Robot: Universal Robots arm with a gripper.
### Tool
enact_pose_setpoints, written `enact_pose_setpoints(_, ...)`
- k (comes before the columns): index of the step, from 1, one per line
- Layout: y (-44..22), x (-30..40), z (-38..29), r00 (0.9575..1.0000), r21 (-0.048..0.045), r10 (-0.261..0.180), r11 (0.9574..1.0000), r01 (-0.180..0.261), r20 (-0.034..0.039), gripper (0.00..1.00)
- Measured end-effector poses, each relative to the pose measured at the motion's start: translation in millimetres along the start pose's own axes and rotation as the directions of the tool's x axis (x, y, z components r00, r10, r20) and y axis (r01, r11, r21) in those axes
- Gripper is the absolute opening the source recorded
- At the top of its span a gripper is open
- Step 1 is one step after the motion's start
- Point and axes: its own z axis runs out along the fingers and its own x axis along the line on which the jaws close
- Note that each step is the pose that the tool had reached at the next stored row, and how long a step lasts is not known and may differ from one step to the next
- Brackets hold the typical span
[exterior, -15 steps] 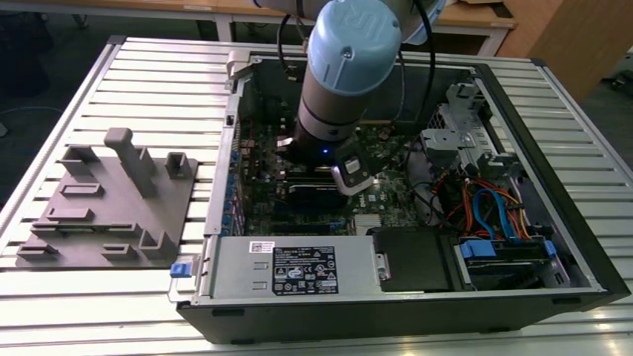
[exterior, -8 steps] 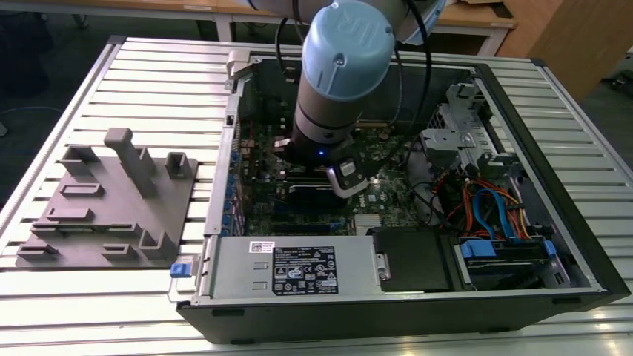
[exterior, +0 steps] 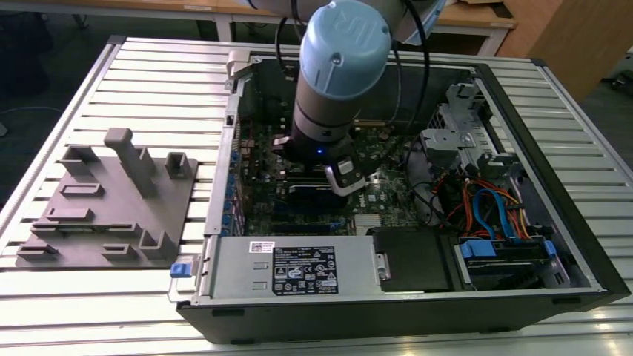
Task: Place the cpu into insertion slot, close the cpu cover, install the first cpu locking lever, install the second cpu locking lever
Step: 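Install the second cpu locking lever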
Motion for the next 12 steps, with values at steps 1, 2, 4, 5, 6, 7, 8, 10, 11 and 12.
enact_pose_setpoints(1, 0.5, 0.1, 0.5, 1.0000, -0.0003, 0.000, 1.0000, 0.000, 0.0001, 0.10)
enact_pose_setpoints(2, 0.6, 0.2, 1.1, 1.0000, -0.0006, 0.000, 1.0000, 0.000, 0.0002, 0.10)
enact_pose_setpoints(4, 0.5, 0.7, 1.9, 1.0000, -0.0013, 0.000, 1.0000, 0.000, 0.0002, 0.10)
enact_pose_setpoints(5, 0.5, 1.0, 2.3, 1.0000, -0.0017, 0.000, 1.0000, 0.000, 0.0002, 0.10)
enact_pose_setpoints(6, 0.6, 1.2, 2.5, 1.0000, -0.0019, 0.000, 1.0000, 0.000, 0.0002, 0.10)
enact_pose_setpoints(7, 0.7, 1.7, 2.7, 1.0000, -0.0020, 0.000, 1.0000, 0.000, 0.0001, 0.10)
enact_pose_setpoints(8, 1.0, 2.3, 3.0, 1.0000, -0.0022, 0.000, 1.0000, 0.000, 0.0002, 0.10)
enact_pose_setpoints(10, 2.1, 3.9, 3.7, 1.0000, -0.0023, 0.001, 1.0000, -0.001, 0.0004, 0.10)
enact_pose_setpoints(11, 2.7, 4.3, 4.1, 1.0000, -0.0024, 0.001, 1.0000, -0.001, 0.0003, 0.10)
enact_pose_setpoints(12, 3.5, 4.4, 4.8, 1.0000, -0.0033, 0.001, 1.0000, -0.001, 0.0006, 0.10)
